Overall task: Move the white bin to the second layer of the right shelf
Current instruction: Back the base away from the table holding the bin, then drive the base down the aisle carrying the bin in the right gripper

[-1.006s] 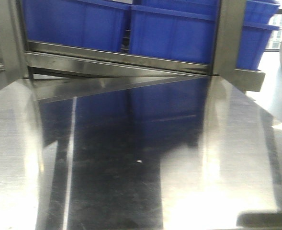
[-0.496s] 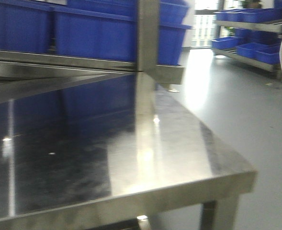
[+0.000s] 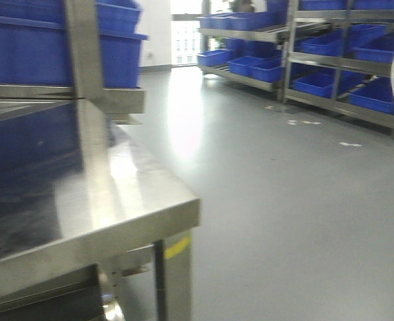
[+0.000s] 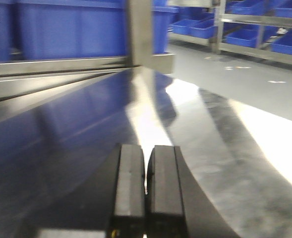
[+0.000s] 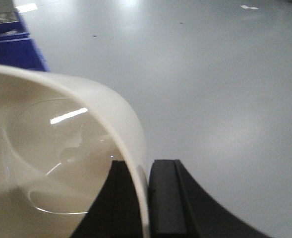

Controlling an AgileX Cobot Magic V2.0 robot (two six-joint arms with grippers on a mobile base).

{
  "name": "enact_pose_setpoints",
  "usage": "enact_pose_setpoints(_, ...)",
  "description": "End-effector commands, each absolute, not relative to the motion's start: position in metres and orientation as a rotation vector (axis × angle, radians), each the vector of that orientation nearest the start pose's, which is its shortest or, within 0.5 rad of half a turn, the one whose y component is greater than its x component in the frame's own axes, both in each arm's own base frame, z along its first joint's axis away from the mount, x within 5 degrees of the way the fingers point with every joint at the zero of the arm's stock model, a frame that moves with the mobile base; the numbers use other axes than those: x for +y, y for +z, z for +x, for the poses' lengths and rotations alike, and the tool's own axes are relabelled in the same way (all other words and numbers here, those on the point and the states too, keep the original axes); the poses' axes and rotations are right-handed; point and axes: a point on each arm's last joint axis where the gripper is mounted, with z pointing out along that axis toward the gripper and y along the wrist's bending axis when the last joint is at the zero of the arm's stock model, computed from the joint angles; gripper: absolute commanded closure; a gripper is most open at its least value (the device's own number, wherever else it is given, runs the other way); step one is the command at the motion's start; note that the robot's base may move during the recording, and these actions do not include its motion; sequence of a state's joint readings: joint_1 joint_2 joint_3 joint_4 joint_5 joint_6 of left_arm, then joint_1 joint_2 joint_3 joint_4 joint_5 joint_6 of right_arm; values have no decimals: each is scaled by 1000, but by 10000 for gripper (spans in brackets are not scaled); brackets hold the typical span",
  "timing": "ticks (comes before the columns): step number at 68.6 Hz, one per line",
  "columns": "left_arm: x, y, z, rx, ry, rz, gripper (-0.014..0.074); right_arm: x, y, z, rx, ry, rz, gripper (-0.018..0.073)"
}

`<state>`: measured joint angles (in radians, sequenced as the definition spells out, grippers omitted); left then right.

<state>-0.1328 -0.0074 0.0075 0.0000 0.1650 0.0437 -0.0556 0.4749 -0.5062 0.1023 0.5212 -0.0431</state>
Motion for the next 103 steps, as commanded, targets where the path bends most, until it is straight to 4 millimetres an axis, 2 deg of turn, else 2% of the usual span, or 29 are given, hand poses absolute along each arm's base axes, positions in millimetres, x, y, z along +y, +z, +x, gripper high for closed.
enact_pose_setpoints(1,-8,192,56,1578,-76,138,512,-2,321,99,1844,35,71,500)
enact_pose_setpoints(103,-8,192,56,1578,-76,138,512,-2,321,99,1844,35,71,500)
